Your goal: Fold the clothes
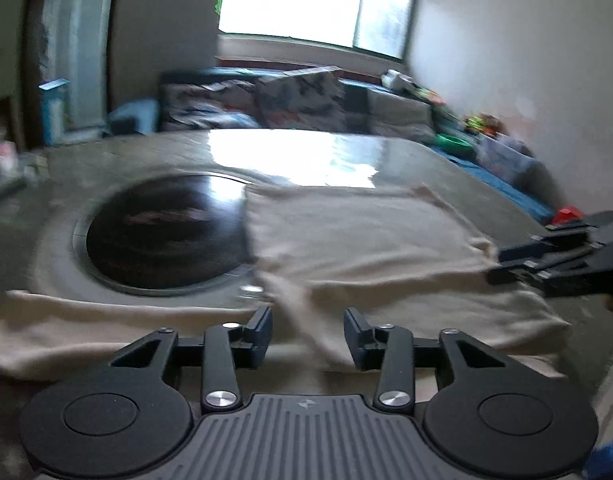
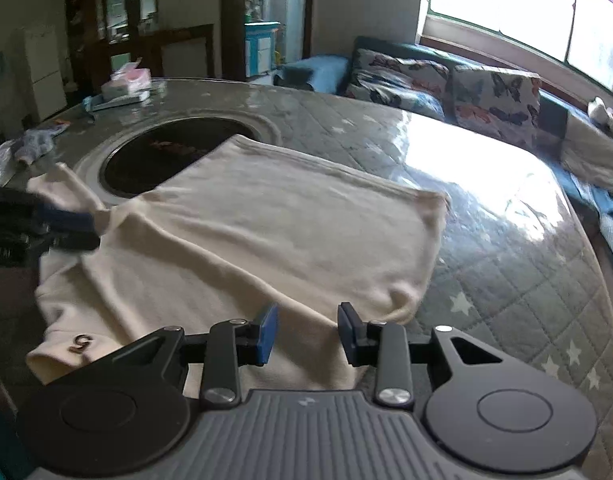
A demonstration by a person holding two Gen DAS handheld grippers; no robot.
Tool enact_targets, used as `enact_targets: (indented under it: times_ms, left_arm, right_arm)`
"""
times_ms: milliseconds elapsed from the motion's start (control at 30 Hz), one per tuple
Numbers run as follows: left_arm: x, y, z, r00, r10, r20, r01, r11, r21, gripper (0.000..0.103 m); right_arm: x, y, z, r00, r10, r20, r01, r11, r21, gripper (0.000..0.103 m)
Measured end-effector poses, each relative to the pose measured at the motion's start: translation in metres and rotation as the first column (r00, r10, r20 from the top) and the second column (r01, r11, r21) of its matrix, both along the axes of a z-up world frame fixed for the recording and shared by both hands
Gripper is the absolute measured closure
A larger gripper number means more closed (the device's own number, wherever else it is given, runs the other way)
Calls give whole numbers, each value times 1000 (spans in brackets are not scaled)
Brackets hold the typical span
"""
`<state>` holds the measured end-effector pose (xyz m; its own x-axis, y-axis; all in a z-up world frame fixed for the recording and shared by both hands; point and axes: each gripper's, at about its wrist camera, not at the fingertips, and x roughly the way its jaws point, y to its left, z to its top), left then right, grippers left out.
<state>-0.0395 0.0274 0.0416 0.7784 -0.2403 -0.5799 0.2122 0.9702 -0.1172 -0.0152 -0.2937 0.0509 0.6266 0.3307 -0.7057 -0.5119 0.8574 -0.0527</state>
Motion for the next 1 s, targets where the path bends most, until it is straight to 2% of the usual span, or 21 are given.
enact_targets:
  times_ms: [100, 200, 267, 367, 467, 533, 700, 767, 800, 833, 867, 933, 1000]
  left_arm:
    - [-6, 26, 1, 992, 130, 8, -130, 991, 26, 51]
    - [-10, 53, 3, 959, 282, 31, -283, 958, 52, 48]
    - [-12, 73, 3, 925, 378, 37, -380, 924, 52, 47]
    - [-11, 100, 2, 856, 516, 30, -516, 854, 59, 46]
    - [-8, 126, -2, 799, 601, -8, -600, 798, 48, 46]
    - [-2, 137, -6, 778, 626, -41, -626, 780, 31, 46]
    - [4, 149, -14, 762, 641, -92, -645, 764, -16, 51]
    - [2, 147, -16, 760, 644, -86, -647, 762, -15, 61]
    - [2, 146, -16, 762, 642, -84, -645, 764, -17, 68]
    - [2, 146, -17, 765, 639, -83, -642, 766, -20, 80]
    - [2, 146, -17, 767, 636, -85, -640, 768, -23, 85]
    - [4, 148, -15, 770, 632, -89, -637, 769, -46, 94]
    - [4, 143, -6, 784, 616, -77, -621, 780, -74, 95]
  right_arm:
    - [-8, 12, 4, 999, 51, 4, -51, 999, -3, 57]
    - [-15, 26, 3, 995, 100, 17, -100, 995, -19, 57]
    - [-18, 34, 2, 992, 126, 21, -125, 992, -24, 56]
    - [-19, 44, 0, 989, 146, 13, -146, 989, -21, 56]
    - [-21, 49, 0, 988, 154, 11, -154, 988, -20, 56]
    - [-21, 50, 1, 988, 156, 11, -156, 988, -20, 56]
    - [-24, 51, 0, 988, 154, 13, -154, 988, -21, 54]
    - [-24, 50, 0, 989, 149, 14, -149, 989, -20, 54]
    - [-24, 49, 0, 989, 146, 15, -146, 989, -18, 54]
    - [-25, 48, 0, 990, 143, 16, -143, 990, -16, 53]
    - [-25, 47, 0, 990, 140, 17, -140, 990, -14, 53]
    - [-25, 45, 0, 991, 134, 18, -134, 991, -10, 53]
    - [-27, 43, 1, 992, 126, 19, -126, 992, 1, 53]
